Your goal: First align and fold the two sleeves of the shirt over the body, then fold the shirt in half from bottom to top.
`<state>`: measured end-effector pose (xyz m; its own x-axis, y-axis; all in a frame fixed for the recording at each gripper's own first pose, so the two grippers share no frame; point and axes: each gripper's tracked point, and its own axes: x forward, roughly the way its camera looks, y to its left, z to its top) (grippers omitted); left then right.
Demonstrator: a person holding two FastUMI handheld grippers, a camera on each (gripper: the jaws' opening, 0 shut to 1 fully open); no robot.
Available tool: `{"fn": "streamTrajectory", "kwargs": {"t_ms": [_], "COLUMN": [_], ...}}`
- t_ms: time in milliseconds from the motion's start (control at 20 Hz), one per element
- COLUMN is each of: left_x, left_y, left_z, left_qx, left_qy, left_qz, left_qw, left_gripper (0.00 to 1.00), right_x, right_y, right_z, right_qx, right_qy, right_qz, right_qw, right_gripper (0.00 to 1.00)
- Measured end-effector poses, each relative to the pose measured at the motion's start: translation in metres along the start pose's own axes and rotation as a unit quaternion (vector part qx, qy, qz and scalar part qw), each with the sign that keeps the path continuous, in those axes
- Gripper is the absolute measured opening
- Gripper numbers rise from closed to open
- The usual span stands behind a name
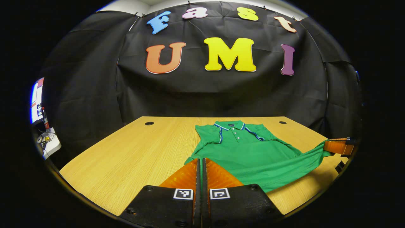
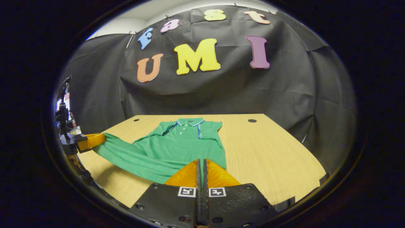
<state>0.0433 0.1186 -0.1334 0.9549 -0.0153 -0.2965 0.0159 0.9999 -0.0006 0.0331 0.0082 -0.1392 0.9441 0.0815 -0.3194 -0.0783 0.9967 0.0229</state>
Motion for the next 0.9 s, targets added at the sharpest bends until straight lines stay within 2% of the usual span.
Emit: {"fn": "streamTrajectory", "kwargs": {"t_ms": [400, 550, 700, 900], "left_x": [0.066, 0.104, 0.148, 0.217], "left_y": [-0.003, -0.004, -0.002, 0.009], "left_z": [0.072, 0.097, 0.106, 0.121], "left_qx": [-0.002, -0.001, -0.008, -0.035], "left_qy": [-0.04, -0.06, -0.05, -0.04], "left_qz": [0.004, 0.0, 0.002, 0.009], "left_qw": [0.999, 0.998, 0.999, 0.999], "left_gripper": [0.07, 0.06, 0.06, 0.06], "right_x": [0.058, 0.093, 0.136, 0.199], "right_y": [-0.012, -0.011, -0.011, -0.015], "right_z": [0.087, 0.125, 0.157, 0.189], "right_qx": [-0.017, -0.035, -0.047, -0.049], "right_qy": [-0.045, -0.077, -0.104, -0.111], "right_qz": [-0.01, -0.018, -0.025, -0.019], "right_qw": [0.999, 0.996, 0.993, 0.992], "right_gripper": [0.0, 0.0, 0.0, 0.0]}}
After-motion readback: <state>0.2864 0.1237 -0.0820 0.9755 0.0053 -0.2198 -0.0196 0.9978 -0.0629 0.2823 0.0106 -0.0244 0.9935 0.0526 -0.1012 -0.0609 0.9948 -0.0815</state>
